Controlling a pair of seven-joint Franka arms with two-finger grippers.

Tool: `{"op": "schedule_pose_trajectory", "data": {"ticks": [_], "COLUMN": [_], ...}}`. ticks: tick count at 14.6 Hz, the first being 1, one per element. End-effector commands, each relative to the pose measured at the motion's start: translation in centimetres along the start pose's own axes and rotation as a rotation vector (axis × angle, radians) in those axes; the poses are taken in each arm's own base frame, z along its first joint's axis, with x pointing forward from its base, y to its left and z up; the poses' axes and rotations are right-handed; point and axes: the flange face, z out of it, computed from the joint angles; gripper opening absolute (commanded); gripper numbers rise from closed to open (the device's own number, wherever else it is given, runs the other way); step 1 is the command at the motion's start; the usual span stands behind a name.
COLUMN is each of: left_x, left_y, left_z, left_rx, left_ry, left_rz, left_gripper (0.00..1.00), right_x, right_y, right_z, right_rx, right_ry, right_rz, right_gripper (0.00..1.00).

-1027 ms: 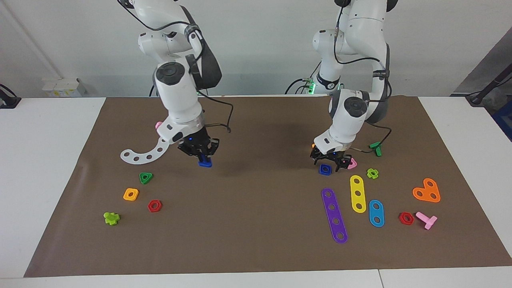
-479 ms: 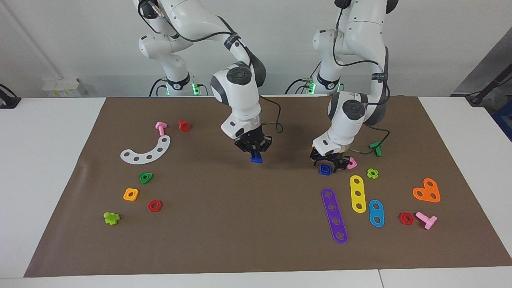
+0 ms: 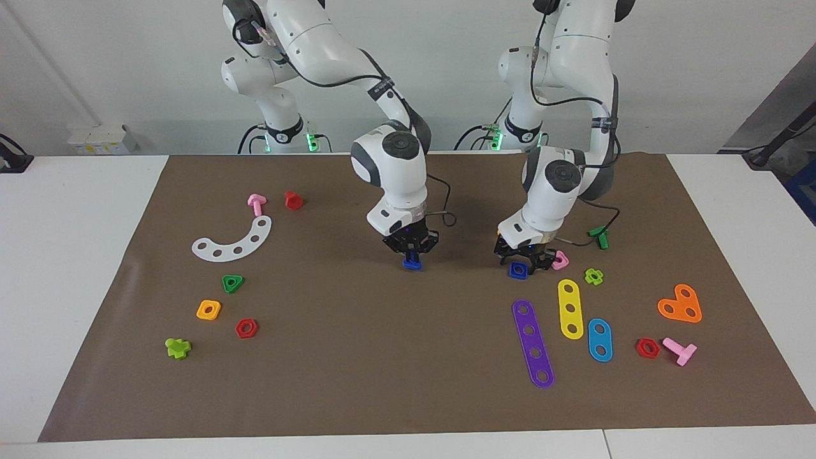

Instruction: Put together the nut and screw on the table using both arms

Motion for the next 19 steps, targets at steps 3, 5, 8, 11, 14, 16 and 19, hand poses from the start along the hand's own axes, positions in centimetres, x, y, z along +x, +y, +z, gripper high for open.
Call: {"op": "schedule_pose_trajectory", "data": {"ticks": [3,5,8,11,14,16,19], "left_x": [-0.3,-0.3,-0.2,-0.1,0.0,0.1,0.5], "left_y": [0.2,0.3,0.4,0.4,0.9,0.9,0.7], "left_z": [0.2,0.2,0.2,0.1,0.0,0.0,-0.4], "left_rx": [0.006,0.006,0.006,0.006,0.006,0.006,0.007], "left_ry": [0.012,0.013,0.013,0.016,0.018,0.019,0.027], "left_rz": [0.011,0.011,0.008,0.009,0.018,0.017,-0.014], "left_gripper": [0.76,0.73,0.69,0.61,0.4,0.32,0.3], "right_x": [-0.4,-0.4,1.3,3.6,5.7,7.4,8.8], "right_y": [0.0,0.1,1.5,4.8,8.0,11.4,17.9], "right_z": [1.2,0.8,-5.2,-10.6,-13.6,-16.1,-21.7], "right_rx": [0.0,0.001,0.012,0.009,0.007,-0.005,-0.044], "right_ry": [0.028,0.029,0.062,0.089,0.114,0.131,0.12], "right_rz": [0.026,0.042,0.071,0.125,0.155,0.143,0.074], "right_gripper": [0.73,1.0,1.0,1.0,1.0,1.0,1.0]}}
